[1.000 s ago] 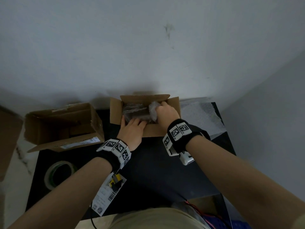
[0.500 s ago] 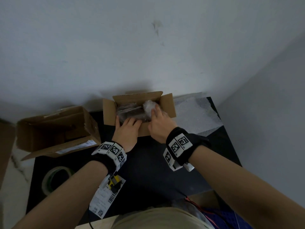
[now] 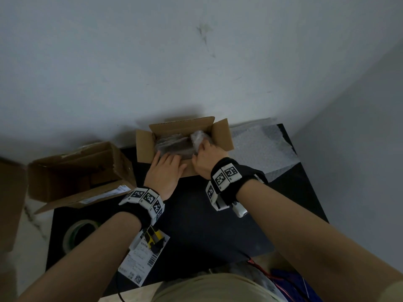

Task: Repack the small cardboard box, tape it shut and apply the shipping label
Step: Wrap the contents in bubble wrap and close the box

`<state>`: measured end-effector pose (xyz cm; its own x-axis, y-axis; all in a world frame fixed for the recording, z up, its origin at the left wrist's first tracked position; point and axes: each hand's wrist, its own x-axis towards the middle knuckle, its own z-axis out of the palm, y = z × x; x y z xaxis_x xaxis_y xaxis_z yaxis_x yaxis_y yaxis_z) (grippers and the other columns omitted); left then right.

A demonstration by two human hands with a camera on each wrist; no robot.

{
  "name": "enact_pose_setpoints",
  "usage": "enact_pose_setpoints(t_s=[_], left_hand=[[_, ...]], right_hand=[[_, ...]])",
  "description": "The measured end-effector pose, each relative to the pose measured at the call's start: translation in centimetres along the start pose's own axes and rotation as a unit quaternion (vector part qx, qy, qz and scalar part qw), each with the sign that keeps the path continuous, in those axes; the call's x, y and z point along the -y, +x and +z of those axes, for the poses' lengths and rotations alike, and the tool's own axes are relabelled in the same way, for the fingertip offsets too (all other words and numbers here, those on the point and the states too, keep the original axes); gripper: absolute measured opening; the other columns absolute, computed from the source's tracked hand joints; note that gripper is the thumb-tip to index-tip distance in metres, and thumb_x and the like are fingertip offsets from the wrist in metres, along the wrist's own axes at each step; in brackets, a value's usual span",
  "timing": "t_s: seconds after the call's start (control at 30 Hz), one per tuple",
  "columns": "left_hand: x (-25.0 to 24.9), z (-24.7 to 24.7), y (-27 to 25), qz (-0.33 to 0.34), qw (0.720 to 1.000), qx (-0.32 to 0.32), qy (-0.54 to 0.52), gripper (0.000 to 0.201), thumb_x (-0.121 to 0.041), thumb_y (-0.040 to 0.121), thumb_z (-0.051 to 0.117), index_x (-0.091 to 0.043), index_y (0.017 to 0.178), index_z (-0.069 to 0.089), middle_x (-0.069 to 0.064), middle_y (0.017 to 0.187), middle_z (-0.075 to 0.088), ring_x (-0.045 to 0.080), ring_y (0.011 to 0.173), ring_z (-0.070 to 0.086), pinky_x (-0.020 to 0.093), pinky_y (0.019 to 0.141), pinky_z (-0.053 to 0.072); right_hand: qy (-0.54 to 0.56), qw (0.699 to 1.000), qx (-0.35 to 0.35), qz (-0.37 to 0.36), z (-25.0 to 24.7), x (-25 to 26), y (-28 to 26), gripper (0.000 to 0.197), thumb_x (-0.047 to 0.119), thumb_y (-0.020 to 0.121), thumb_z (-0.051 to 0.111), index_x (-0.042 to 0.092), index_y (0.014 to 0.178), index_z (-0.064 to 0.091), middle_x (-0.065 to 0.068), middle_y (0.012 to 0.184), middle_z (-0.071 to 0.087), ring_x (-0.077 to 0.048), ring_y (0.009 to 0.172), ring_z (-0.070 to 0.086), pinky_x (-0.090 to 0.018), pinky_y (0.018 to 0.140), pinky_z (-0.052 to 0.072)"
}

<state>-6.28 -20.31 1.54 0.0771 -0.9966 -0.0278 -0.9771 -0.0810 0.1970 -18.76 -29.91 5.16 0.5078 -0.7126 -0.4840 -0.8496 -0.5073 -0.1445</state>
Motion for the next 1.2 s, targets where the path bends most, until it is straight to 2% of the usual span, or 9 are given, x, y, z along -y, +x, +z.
enact_pose_setpoints(t_s=[0.17, 0.23, 0.33, 0.47, 0.63, 0.77, 0.83, 0.9, 1.2], left_hand=[[0.4, 0.1, 0.2, 0.008, 0.999, -0.009, 0.032, 0.054, -0.041, 0.096, 0.020, -0.010, 0.101, 0.063, 0.011, 0.103, 0.069, 0.028, 0.106, 0.062, 0.044, 0.106, 0.037], [0.3, 0.0, 0.2, 0.011, 0.999, -0.011, 0.036, 0.052, -0.040, 0.096, 0.021, -0.011, 0.098, 0.064, 0.009, 0.099, 0.070, 0.027, 0.106, 0.063, 0.045, 0.106, 0.037], [0.2, -0.1, 0.1, 0.008, 0.999, 0.005, 0.040, 0.054, -0.041, 0.096, 0.018, -0.012, 0.098, 0.063, 0.007, 0.098, 0.070, 0.027, 0.106, 0.062, 0.044, 0.107, 0.035], [0.2, -0.3, 0.1, 0.004, 0.999, 0.032, 0.035, 0.056, -0.042, 0.095, 0.013, -0.013, 0.101, 0.061, 0.007, 0.102, 0.069, 0.027, 0.110, 0.060, 0.044, 0.109, 0.031], [0.2, -1.0, 0.2, 0.003, 0.999, 0.038, 0.029, 0.054, -0.043, 0.094, 0.014, -0.015, 0.098, 0.060, 0.005, 0.100, 0.068, 0.026, 0.102, 0.062, 0.043, 0.105, 0.034], [-0.1, -2.3, 0.6, 0.002, 1.000, 0.012, -0.002, 0.038, -0.035, 0.094, 0.029, -0.012, 0.097, 0.059, 0.007, 0.098, 0.066, 0.028, 0.095, 0.062, 0.040, 0.092, 0.044], [-0.1, -2.9, 1.1, -0.005, 1.000, 0.019, -0.023, 0.026, -0.027, 0.096, 0.039, -0.012, 0.108, 0.056, 0.008, 0.108, 0.063, 0.028, 0.101, 0.058, 0.037, 0.087, 0.044], [-0.4, -3.5, 1.6, -0.006, 0.999, 0.025, -0.029, 0.026, -0.027, 0.097, 0.039, -0.013, 0.115, 0.052, 0.007, 0.115, 0.059, 0.026, 0.105, 0.055, 0.037, 0.087, 0.045], [-4.9, -6.3, 3.6, 0.029, 0.999, 0.023, -0.022, 0.028, -0.028, 0.098, 0.034, -0.014, 0.117, 0.049, 0.007, 0.114, 0.057, 0.025, 0.104, 0.053, 0.037, 0.078, 0.045]], right_hand=[[-0.051, 0.985, -0.136, -0.087, 0.6, -0.4, -1.3, 0.047, 0.030, 0.099, 0.032, 0.002, 0.136, 0.040, -0.015, 0.144, 0.036, -0.029, 0.125, 0.043, -0.038, 0.103, 0.035], [-0.062, 0.982, -0.137, -0.117, 1.0, -0.5, -1.8, 0.046, 0.033, 0.100, 0.028, 0.005, 0.131, 0.047, -0.013, 0.140, 0.043, -0.028, 0.122, 0.047, -0.039, 0.108, 0.029], [-0.061, 0.988, -0.112, -0.086, 1.6, -0.9, -1.3, 0.053, 0.036, 0.101, 0.022, 0.003, 0.136, 0.043, -0.013, 0.144, 0.040, -0.024, 0.131, 0.040, -0.038, 0.116, 0.014], [-0.053, 0.993, -0.089, -0.064, 2.3, -1.5, -0.7, 0.056, 0.038, 0.101, 0.017, 0.003, 0.137, 0.041, -0.011, 0.145, 0.040, -0.019, 0.135, 0.035, -0.035, 0.118, 0.008], [-0.022, 0.989, -0.129, -0.072, 1.4, -1.8, -0.9, 0.046, 0.037, 0.100, 0.029, 0.006, 0.122, 0.053, -0.011, 0.129, 0.054, -0.023, 0.120, 0.049, -0.033, 0.113, 0.022], [-0.010, 0.983, -0.161, -0.085, 0.9, -2.6, -1.5, 0.038, 0.035, 0.097, 0.038, 0.009, 0.120, 0.053, -0.010, 0.124, 0.054, -0.026, 0.113, 0.052, -0.035, 0.101, 0.035], [0.000, 0.980, -0.175, -0.094, 0.3, -3.0, -1.9, 0.037, 0.032, 0.097, 0.041, 0.008, 0.123, 0.051, -0.010, 0.128, 0.051, -0.027, 0.114, 0.051, -0.036, 0.099, 0.037], [0.009, 0.978, -0.183, -0.098, -0.3, -3.5, -2.4, 0.039, 0.028, 0.097, 0.042, 0.007, 0.128, 0.048, -0.011, 0.132, 0.048, -0.027, 0.117, 0.050, -0.036, 0.101, 0.037], [0.007, 0.974, -0.214, -0.071, -2.4, -7.0, -5.1, 0.039, 0.031, 0.098, 0.041, 0.008, 0.129, 0.046, -0.009, 0.138, 0.044, -0.024, 0.124, 0.045, -0.034, 0.102, 0.034]])
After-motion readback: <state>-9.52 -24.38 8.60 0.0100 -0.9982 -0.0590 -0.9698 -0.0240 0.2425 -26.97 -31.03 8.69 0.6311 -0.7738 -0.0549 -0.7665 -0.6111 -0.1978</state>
